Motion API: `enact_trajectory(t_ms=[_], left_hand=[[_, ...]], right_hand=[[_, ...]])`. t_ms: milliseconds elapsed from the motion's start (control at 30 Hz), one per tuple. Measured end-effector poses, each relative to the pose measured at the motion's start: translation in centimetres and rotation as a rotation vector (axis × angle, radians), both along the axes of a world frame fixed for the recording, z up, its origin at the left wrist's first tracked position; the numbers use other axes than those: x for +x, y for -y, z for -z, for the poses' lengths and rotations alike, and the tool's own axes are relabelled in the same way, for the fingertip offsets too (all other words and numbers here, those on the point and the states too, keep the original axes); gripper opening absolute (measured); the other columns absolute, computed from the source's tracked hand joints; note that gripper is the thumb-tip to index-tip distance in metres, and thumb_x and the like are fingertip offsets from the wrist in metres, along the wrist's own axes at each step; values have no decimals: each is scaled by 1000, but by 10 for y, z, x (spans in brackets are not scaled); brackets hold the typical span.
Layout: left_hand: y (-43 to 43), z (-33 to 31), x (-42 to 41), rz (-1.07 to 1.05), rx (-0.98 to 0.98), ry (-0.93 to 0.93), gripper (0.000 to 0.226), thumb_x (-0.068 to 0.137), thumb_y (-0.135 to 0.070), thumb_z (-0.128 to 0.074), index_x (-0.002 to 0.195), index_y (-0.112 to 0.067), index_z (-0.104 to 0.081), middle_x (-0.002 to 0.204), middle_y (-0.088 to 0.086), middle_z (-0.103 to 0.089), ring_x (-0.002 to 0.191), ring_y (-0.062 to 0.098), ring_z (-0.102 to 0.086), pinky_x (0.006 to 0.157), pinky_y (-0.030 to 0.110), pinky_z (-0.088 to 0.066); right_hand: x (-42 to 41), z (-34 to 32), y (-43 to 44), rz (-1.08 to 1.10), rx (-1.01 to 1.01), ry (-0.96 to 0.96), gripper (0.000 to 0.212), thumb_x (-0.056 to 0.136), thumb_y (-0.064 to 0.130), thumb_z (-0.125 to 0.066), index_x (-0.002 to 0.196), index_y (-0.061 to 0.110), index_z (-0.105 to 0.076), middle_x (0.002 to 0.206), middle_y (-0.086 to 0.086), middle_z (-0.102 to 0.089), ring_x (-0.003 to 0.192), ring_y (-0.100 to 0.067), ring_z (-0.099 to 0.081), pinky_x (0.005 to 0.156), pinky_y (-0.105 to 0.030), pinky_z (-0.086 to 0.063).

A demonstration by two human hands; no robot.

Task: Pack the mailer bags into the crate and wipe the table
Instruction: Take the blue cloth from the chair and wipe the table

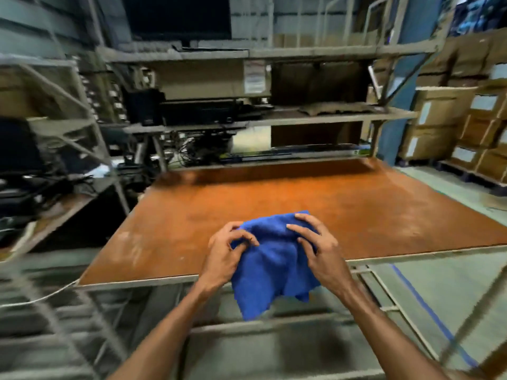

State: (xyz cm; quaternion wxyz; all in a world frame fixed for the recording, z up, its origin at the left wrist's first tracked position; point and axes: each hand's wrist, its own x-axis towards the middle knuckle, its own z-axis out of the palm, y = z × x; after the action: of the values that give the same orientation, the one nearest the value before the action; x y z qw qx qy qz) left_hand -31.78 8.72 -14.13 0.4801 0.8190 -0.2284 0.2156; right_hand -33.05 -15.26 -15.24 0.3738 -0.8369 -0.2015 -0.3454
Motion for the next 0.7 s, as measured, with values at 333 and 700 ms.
enact_trajectory(t_ms=[333,700], left_hand=[[-226,54,32,-61,183,-57,86,63,-24,-84,142,-24,-50,145,-13,-37,134,-7,-34,108,9,-25],[-293,73,153,-128,262,77,54,86,6,-59,137,-14,-57,148,0,-46,137,8,-42,113,19,-30]], right_hand=[[89,22,-224,-225,-108,-67,49,82,5,-39,113,17,-74,130,-6,-58,118,-10,-51,106,-10,-30],[209,51,-290,-139,-72,-154,49,82,-6,-44,115,17,-72,130,0,-62,113,-14,-56,104,-13,-33]])
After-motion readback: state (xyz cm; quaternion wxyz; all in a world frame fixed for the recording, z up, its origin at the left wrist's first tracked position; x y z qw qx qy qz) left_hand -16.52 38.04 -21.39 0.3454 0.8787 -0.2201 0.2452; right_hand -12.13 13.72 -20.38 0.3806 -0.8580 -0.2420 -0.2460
